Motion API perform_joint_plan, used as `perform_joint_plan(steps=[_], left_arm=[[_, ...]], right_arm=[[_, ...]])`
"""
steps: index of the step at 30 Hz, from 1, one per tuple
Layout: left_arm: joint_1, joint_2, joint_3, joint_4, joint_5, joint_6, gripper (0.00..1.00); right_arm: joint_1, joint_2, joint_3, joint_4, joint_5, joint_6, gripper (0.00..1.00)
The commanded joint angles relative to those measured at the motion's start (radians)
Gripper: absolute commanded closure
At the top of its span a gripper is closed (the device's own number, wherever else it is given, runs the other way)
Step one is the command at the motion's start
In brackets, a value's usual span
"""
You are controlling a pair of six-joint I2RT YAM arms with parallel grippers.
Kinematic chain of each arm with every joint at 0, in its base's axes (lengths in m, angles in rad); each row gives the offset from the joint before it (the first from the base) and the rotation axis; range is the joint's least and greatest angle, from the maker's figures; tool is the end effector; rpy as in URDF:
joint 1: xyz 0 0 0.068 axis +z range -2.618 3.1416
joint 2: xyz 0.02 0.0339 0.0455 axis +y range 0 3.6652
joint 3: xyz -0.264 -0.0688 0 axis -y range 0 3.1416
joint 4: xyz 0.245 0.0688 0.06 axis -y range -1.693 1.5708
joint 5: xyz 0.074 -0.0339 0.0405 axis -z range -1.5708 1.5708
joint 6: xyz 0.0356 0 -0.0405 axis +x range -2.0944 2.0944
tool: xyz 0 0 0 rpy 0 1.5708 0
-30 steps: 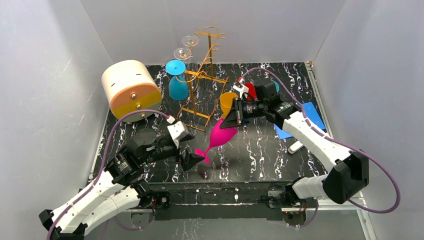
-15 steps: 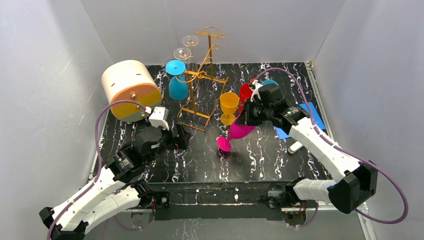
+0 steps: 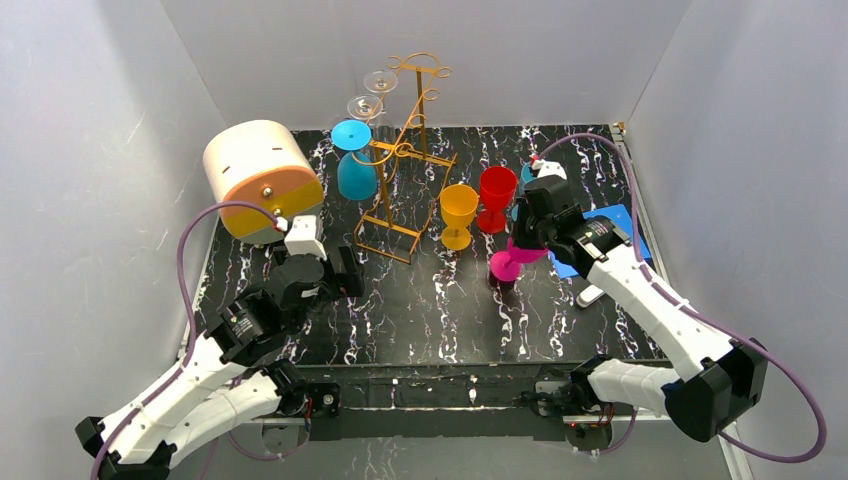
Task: Take the wine glass off the wine glass rack
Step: Place the wine glass at the center of the board.
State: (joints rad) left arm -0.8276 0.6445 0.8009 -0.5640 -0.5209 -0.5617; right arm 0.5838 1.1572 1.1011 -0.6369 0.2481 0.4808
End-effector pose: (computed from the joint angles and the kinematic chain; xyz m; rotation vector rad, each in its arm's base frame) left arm 0.1064 -0.0896 0.3280 -0.0787 1.9423 -0.4138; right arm 0.2095 0.1279 0.3321 0.0157 2.2551 0.2945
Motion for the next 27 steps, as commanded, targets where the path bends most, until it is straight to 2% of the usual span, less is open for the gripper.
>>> perform_joint_plan(steps=[1, 4, 9, 19, 27], left_arm=[[0.001, 0.003, 0.036, -0.027, -0.023, -0.004, 0.02], [0.0, 0.008, 0.045, -0.028, -0.016, 0.008, 0.02], [0.001, 0.019, 0.045, 0.05, -0.053, -0.007, 0.02], [0.001, 0.102, 0.069, 0.077, 0.052, 0.097, 0.02], [0.0, 0.113, 0.07, 0.072, 0.062, 0.085, 0.02]], right_arm=[[0.001, 0.012, 0.035, 0.003, 0.207, -0.035, 0.99], [-0.011, 0.055, 0.07, -0.003, 0.233, -0.033, 0.99], [-0.046, 0.11, 0.083, 0.053, 0.166, -0.063, 0.99], [-0.153, 0.16, 0.063, 0.164, 0.112, -0.094, 0.99], [-0.171, 0.224, 0.087, 0.188, 0.093, -0.144, 0.99]])
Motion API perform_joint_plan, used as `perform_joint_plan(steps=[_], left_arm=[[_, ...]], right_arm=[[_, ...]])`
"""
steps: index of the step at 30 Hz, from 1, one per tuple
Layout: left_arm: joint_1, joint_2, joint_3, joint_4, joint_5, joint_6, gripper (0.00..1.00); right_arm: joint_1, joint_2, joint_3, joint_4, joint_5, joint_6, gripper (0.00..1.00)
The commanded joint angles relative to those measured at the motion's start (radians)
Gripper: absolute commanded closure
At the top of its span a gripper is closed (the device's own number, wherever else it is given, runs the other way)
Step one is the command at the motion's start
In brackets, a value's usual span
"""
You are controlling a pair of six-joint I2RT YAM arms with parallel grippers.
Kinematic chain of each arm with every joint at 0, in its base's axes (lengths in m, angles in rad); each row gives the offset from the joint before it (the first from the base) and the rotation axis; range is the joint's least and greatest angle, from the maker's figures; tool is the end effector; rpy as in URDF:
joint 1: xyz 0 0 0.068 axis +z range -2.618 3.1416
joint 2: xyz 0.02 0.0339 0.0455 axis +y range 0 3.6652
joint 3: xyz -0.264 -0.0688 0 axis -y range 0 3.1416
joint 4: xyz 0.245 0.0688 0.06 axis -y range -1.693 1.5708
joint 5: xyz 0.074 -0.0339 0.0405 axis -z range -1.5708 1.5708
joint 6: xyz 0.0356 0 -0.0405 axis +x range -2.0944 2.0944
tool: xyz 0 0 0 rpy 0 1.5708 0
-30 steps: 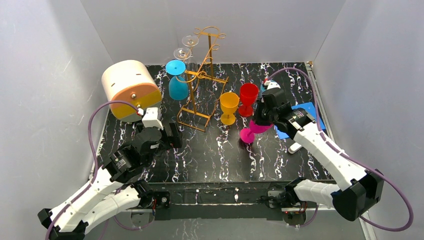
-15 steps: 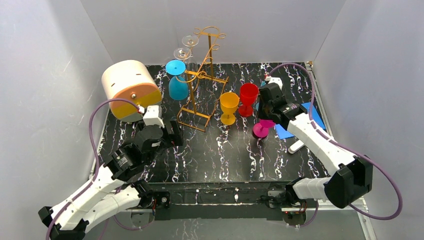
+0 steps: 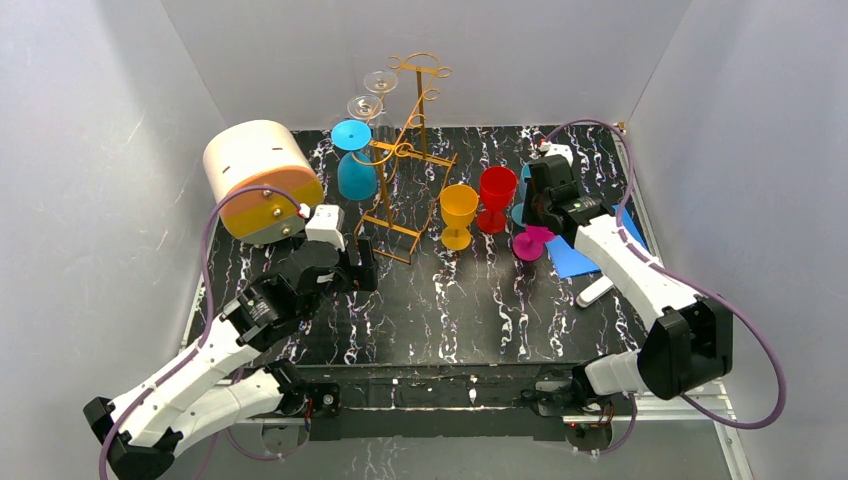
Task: Take the wine glass off the wine glass rack
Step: Place the wine glass at the center of the board.
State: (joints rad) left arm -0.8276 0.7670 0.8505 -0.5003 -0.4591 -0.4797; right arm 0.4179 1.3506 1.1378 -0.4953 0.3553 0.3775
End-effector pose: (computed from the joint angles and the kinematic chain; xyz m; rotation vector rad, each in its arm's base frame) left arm 0.1239 -0.1115 0.3341 0.0452 1.9637 -0.4084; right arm 0.2756 0.1088 0.3082 0.1385 2.2224 0.0282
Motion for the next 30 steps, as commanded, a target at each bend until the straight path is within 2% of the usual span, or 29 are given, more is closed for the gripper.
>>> perform_joint_plan(steps=[1, 12, 23, 26, 30], left_arm=[[0.001, -0.012, 0.015, 0.008, -0.002, 0.0, 0.02], [0.001, -0.035, 0.005, -0.008, -0.014, -0.013, 0.02], [0.001, -0.042, 0.009, -0.03, -0.015, 0.0, 0.02], [0.001, -0.05, 0.01, -0.035, -0.021, 0.001, 0.02], [0.001, -0.056, 0.006, -0.038, -0.022, -0.002, 0.01]], right_arm=[[-0.005, 0.039, 0.058, 0.037, -0.019, -0.046, 0.99], [-0.005, 0.071, 0.069, -0.006, -0.07, -0.076, 0.98], [-0.005, 0.056, 0.078, -0.007, -0.044, -0.078, 0.83], [-0.005, 0.06, 0.088, -0.004, -0.047, -0.081, 0.83], [-0.005, 0.079, 0.096, -0.004, -0.049, -0.082, 0.91]])
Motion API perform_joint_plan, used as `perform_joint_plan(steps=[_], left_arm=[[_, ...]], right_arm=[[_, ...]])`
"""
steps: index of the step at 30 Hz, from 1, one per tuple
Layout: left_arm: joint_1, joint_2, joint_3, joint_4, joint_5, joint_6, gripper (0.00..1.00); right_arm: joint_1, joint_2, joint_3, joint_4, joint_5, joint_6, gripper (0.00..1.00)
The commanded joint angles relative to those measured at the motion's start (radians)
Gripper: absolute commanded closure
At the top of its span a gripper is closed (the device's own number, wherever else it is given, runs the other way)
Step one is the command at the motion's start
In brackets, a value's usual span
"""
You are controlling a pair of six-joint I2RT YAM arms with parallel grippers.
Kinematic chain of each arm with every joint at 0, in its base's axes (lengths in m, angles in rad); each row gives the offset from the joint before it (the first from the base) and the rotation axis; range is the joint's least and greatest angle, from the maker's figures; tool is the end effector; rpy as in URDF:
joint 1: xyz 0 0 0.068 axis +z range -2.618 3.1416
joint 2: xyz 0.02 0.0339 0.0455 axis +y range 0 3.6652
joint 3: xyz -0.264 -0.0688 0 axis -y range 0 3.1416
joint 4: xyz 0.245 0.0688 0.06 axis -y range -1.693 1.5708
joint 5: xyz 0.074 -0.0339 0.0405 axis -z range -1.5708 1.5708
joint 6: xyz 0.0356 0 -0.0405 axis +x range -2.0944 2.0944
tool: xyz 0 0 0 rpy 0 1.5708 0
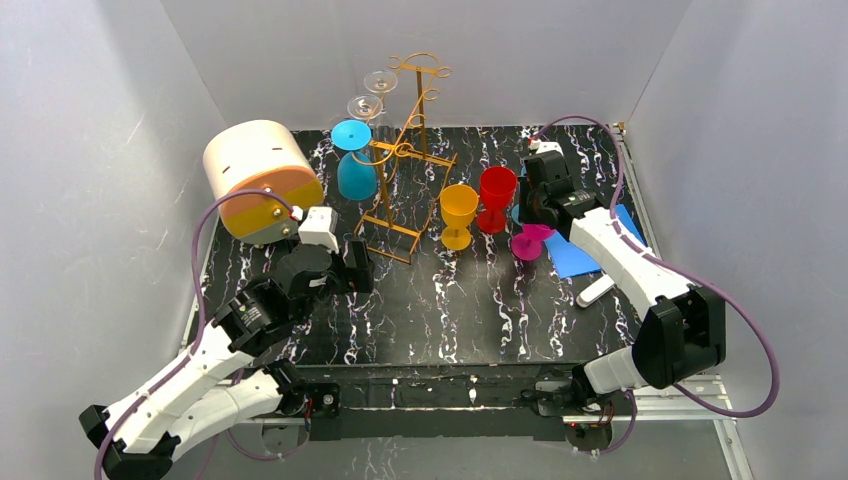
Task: Take the wine glass off the wine glass rack
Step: Place the wine glass at the center of the board.
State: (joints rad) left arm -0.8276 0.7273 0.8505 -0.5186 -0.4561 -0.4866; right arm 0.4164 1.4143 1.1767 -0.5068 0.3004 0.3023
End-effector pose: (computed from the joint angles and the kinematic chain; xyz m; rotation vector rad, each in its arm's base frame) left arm 0.1173 -0.1045 0.3379 0.0333 1.9476 -0.4296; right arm 0.2883 0.1160 0.3017 0.0209 2.2748 0.0284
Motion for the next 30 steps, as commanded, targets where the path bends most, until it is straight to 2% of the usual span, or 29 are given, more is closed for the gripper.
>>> perform_joint_plan(steps=[1, 10, 14, 30], left_arm=[[0.001, -0.017, 0.005, -0.022, -0.026, 0.004, 0.02], [0.0, -0.03, 0.007, -0.036, -0.037, 0.0, 0.02], [0.001, -0.032, 0.005, -0.037, -0.039, -0.001, 0.02], [0.001, -0.027, 0.004, -0.038, -0.031, -0.001, 0.02]], right_arm=[[-0.004, 0.021, 0.061, 0.007, 0.005, -0.007, 0.91], [-0.004, 0.057, 0.092, 0.001, 0.01, -0.012, 0.91], [-0.003, 0.06, 0.099, 0.0, 0.007, -0.011, 0.86], [-0.003, 0.055, 0.156, -0.041, -0.016, -0.024, 0.77]])
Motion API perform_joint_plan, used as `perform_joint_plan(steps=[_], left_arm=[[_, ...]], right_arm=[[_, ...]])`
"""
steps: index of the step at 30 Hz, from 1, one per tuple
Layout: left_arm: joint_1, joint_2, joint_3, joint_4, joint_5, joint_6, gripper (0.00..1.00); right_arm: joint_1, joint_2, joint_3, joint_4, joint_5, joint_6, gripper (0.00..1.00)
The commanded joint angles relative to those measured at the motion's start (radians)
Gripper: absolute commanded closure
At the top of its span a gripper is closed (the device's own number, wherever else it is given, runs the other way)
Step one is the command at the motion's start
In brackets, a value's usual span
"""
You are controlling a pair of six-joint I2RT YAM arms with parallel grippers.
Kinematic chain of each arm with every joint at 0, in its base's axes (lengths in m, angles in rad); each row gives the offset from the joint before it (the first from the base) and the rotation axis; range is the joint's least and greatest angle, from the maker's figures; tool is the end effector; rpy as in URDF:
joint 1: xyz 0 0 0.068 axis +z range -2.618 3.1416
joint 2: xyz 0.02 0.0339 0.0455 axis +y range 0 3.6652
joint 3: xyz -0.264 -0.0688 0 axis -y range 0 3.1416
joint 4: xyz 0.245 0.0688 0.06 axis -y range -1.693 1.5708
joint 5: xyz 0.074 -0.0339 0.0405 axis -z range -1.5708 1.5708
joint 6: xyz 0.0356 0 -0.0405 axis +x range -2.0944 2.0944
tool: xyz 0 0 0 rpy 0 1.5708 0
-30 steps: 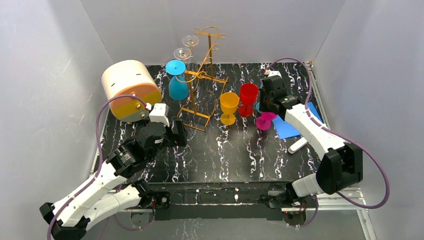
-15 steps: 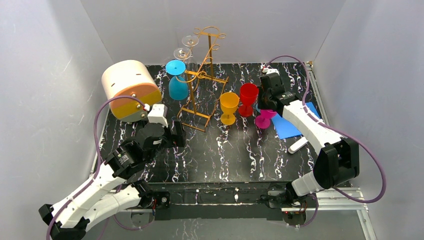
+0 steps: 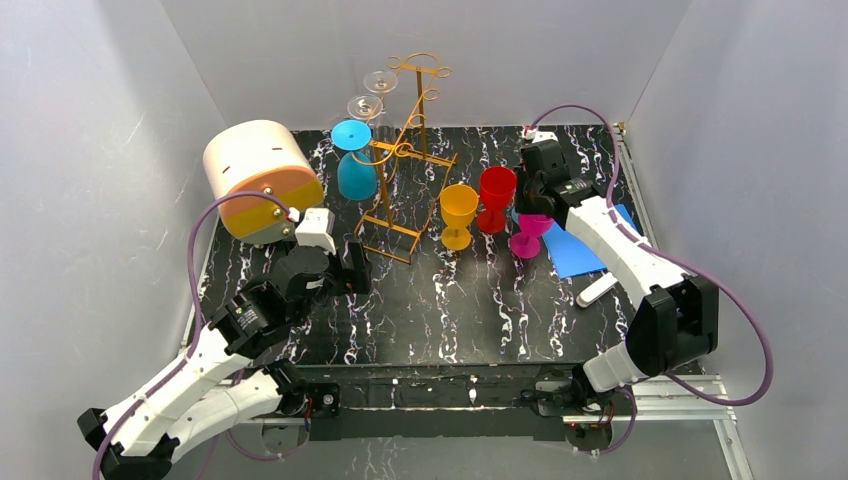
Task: Take the wine glass off the wine glass rack
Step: Place the wine glass at the center of the board.
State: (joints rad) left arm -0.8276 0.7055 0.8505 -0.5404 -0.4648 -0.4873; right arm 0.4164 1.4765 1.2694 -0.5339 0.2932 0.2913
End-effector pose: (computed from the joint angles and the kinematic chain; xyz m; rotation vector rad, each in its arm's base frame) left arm 0.1135 -0.1000 0.3387 0.0268 1.9452 -0.4224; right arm 0.3032 0.1228 0.3117 0.0055 2.2736 0.0320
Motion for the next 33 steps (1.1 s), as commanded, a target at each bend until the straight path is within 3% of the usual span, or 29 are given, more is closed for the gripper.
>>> perform_joint_plan(steps=[1, 12, 22, 26, 30, 33], left_arm=[[0.001, -0.006, 0.005, -0.016, -0.024, 0.001, 0.02], [0.001, -0.002, 0.016, -0.045, -0.036, 0.024, 0.02], [0.016, 0.094, 0.043, -0.1, -0.032, 0.063, 0.02], [0.119, 0.138, 0.035, -0.062, 0.098, 0.072, 0.02], [0.341, 0.155, -0.002, -0.022, 0.323, 0.099, 0.02], [0.421, 0.148, -0.014, -0.011, 0.381, 0.104, 0.02]], right_arm=[[-0.004, -0.007, 0.069, -0.018, -0.009, -0.012, 0.77], [-0.004, -0.063, 0.157, -0.069, -0.132, 0.011, 0.68], [0.0, -0.187, 0.145, 0.03, -0.454, 0.229, 0.55], [0.044, -0.2, 0.147, 0.1, -0.495, 0.3, 0.52], [0.119, -0.192, 0.168, 0.128, -0.439, 0.32, 0.5], [0.208, -0.174, 0.175, 0.149, -0.382, 0.314, 0.5]])
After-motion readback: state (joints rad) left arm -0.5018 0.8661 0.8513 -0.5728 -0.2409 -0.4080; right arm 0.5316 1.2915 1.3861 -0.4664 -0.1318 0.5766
